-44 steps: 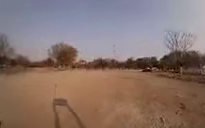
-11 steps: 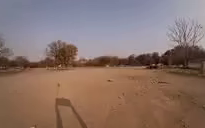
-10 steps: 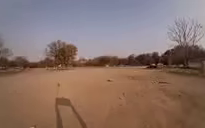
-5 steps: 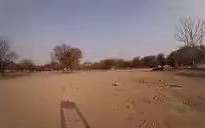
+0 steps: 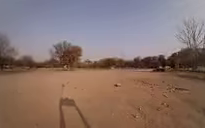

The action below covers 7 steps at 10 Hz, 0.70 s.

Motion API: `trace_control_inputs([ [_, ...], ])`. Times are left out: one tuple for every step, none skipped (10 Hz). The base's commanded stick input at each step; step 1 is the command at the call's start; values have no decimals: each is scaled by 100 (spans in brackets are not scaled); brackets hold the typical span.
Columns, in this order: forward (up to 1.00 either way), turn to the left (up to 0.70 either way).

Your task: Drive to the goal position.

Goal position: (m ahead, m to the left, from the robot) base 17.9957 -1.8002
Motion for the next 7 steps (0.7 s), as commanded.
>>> trace_control_inputs([
  [70,0],
  [70,0],
  [70,0],
  [70,0],
  [70,0],
  [70,0],
  [70,0],
])
